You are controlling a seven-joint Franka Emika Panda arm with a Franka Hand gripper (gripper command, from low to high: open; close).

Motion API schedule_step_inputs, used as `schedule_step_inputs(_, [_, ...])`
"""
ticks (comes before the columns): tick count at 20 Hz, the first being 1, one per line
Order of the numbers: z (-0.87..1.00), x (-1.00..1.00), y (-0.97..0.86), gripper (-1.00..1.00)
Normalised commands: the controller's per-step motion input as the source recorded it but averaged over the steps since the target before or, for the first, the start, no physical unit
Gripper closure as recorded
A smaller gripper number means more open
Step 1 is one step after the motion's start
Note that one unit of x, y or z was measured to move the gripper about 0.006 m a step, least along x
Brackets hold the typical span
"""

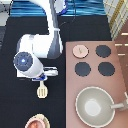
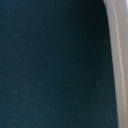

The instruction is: Take the lid off the pot, put the pot on the plate, and use the tool to push the pot to the front of the table.

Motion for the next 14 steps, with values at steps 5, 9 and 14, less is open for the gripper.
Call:
schedule_step_inputs(5, [-0.2,-0.95,-0.09,1.0])
schedule_step_inputs(9, [0.85,-0.65,0.14,-1.0])
schedule_step_inputs(14, [1.0,-0.55,0.29,-1.0])
